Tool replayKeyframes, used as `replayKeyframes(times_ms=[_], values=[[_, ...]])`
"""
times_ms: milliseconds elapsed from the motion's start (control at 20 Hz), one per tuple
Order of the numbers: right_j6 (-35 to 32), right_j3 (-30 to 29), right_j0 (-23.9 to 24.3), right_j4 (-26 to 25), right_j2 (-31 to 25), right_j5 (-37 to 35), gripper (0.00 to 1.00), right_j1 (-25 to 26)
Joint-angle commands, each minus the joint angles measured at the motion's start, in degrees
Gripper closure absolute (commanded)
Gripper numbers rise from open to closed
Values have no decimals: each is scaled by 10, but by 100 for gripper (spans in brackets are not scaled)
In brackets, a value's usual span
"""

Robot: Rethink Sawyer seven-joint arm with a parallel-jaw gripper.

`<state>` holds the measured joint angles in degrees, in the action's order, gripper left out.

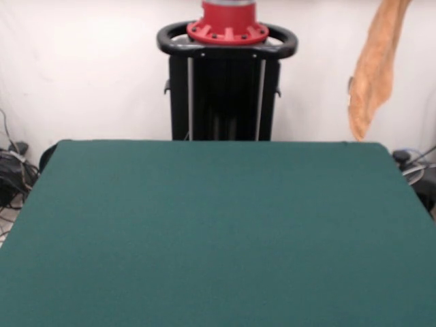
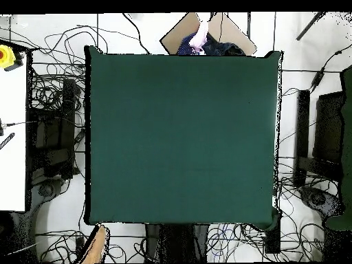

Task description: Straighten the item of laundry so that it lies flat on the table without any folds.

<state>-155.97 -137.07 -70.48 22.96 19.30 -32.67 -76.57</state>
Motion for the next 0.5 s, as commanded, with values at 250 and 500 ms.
replayKeyframes(times_ms=[250,500], values=[[-95,-232,23,70,48,49,100,-143],[-143,-202,-3,25,79,8,100,-151]])
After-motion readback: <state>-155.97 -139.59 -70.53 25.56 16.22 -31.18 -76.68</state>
